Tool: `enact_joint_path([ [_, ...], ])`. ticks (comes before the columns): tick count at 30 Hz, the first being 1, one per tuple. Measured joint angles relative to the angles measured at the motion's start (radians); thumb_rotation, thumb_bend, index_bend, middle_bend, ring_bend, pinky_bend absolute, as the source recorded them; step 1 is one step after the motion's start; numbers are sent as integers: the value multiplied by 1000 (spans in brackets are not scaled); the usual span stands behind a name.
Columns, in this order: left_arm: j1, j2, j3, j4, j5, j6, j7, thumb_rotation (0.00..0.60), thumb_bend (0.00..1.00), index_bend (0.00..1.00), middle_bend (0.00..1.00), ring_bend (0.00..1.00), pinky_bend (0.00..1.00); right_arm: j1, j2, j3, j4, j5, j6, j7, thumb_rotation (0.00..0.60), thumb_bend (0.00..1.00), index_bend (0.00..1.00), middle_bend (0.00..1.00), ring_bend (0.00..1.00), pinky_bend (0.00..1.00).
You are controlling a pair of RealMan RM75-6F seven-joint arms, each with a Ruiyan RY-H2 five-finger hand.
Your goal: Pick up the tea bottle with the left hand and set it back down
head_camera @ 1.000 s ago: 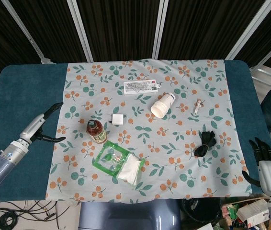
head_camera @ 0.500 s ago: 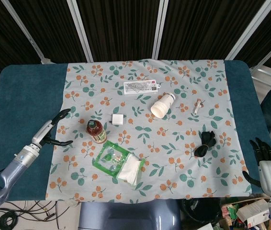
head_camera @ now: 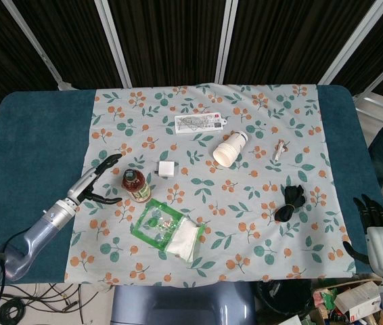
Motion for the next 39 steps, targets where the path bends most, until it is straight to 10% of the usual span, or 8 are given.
enact_joint_path([
  [23,-86,-129,19,93,-7,-26,-10,600,210,0,0,0,6,2,5,3,-4,11,-10,14,600,124,0,18,56,151],
  [39,-97,-139,9,72,-44,-40,104,600,579,196,309,310,453,2,7,3,-6,13,-12,20,600,126,0,28,61,151],
])
